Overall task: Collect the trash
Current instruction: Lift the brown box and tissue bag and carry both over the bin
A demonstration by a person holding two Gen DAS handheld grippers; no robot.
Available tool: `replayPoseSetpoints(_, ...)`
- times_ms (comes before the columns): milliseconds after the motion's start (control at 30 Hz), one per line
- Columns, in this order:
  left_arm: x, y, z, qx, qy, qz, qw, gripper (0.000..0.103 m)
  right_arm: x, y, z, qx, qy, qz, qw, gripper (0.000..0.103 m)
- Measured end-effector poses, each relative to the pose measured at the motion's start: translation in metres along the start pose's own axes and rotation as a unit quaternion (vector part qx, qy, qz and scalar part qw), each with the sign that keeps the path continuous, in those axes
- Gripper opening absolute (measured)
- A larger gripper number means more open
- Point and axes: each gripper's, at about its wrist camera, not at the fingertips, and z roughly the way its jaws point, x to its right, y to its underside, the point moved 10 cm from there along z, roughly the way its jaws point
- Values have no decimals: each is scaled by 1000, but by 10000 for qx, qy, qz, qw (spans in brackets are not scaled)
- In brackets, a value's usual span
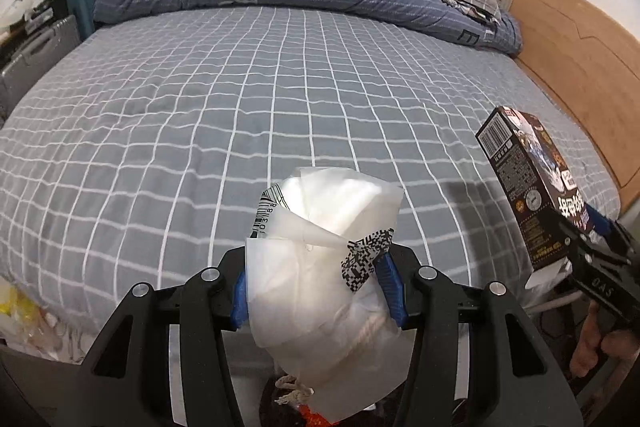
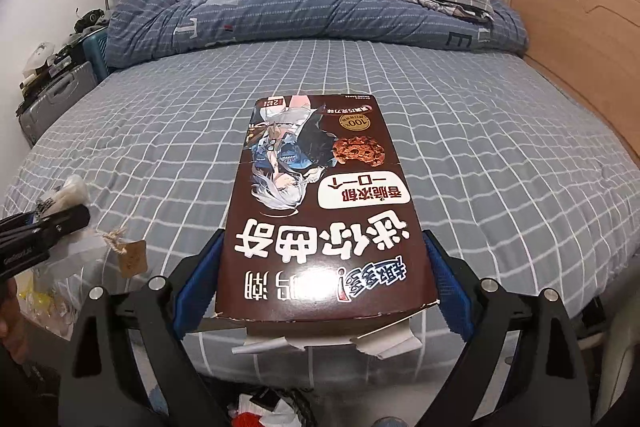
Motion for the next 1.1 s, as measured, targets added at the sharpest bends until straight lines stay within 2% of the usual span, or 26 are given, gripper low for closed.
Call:
replayPoseSetpoints(200, -11, 38, -24, -72, -189, 21, 9998, 50, -5, 20, -25, 6, -27, 28, 10000, 89)
replayPoseSetpoints(500, -19, 84, -52, -98, -248, -129, 9996, 50, -24, 54, -64, -6, -154, 137, 9998, 89)
replayPoseSetpoints(633, -13, 102, -57, -165, -240, -110, 9995, 50, -35, 76, -82, -38, -200, 133, 9997, 89)
replayPoseSetpoints(733, -5, 114, -64, -257, -30, -202, 9995, 50, -37, 91, -99, -42, -201, 160, 9997, 89)
replayPoseSetpoints(800, 1, 118, -70, -251, -58, -119, 9996, 50, -37, 101, -110, -46, -165, 179, 9997, 89)
replayPoseSetpoints(1100, 19, 151, -81, -420, -43, -59, 9991, 50, -45, 156, -130, -436, -157, 101, 9989, 89)
